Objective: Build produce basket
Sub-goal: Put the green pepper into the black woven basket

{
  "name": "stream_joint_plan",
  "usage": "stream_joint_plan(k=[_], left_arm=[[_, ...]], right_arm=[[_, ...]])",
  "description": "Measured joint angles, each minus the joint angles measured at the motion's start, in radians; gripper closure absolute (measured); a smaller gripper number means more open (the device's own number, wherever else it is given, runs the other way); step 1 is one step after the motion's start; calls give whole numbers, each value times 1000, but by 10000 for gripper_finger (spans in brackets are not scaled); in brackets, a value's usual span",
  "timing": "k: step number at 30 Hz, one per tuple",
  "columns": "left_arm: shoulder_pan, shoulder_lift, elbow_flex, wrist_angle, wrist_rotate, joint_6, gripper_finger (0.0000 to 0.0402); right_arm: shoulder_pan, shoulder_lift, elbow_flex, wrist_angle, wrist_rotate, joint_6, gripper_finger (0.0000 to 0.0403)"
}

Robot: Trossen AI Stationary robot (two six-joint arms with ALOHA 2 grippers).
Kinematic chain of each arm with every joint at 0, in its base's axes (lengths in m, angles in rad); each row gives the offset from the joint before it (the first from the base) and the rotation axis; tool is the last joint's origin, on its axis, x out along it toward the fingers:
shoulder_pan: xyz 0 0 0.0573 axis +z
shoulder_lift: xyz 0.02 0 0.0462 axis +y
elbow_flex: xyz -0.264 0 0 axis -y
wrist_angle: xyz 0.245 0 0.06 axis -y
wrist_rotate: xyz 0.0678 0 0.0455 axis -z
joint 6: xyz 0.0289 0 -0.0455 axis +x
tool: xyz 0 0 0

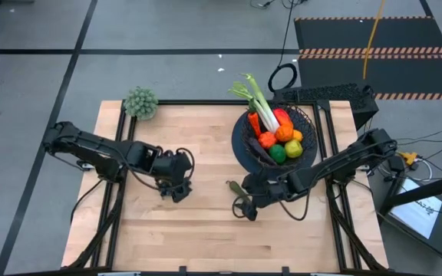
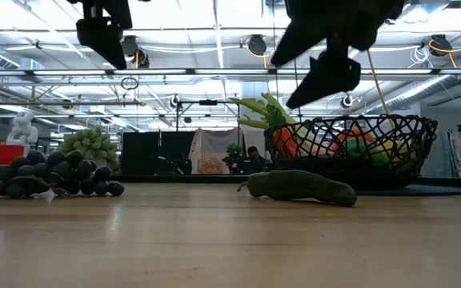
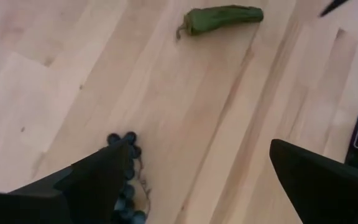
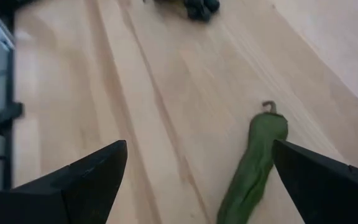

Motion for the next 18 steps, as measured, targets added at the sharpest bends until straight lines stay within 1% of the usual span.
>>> stream_joint_plan(k=[5, 9, 14, 18], left_arm=[[-51, 1, 0, 23, -49, -54, 14], [-74, 1, 0, 56, -72, -74, 14], [-85, 1, 0, 71, -90, -72, 14], [-85, 1, 0, 73, -95, -70, 14]], right_arm=[[-3, 48, 0, -28, 0, -9, 13], [-10, 100, 0, -23, -3, -4, 30], [-12, 148, 0, -36, 3, 2, 67], [-11, 170, 0, -39, 59, 37, 100]])
